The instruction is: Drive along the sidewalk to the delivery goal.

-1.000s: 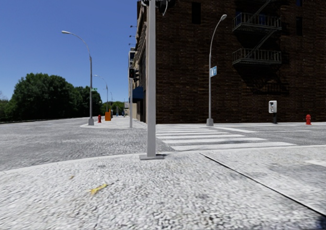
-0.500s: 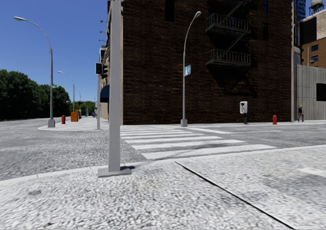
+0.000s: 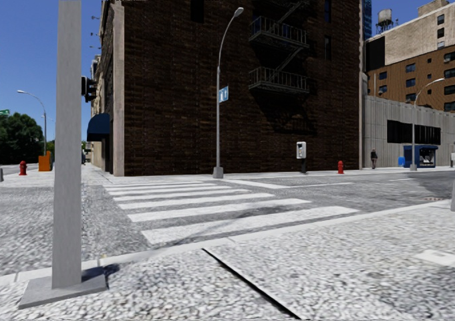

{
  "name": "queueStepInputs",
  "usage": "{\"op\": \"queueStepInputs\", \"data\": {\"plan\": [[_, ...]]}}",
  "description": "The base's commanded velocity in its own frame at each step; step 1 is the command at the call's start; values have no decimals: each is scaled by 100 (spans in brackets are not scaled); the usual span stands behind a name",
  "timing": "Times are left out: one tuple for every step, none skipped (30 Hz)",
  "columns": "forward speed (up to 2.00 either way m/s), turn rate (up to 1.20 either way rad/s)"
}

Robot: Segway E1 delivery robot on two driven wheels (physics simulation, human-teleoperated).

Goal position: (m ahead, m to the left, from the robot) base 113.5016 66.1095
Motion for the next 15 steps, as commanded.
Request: {"op": "queueStepInputs", "data": {"plan": [[164,-45],[167,-45],[170,-45],[170,-45],[171,-38],[174,0],[175,0],[175,0],[176,0],[177,0],[177,0],[178,0],[178,0],[183,0],[183,0]]}}
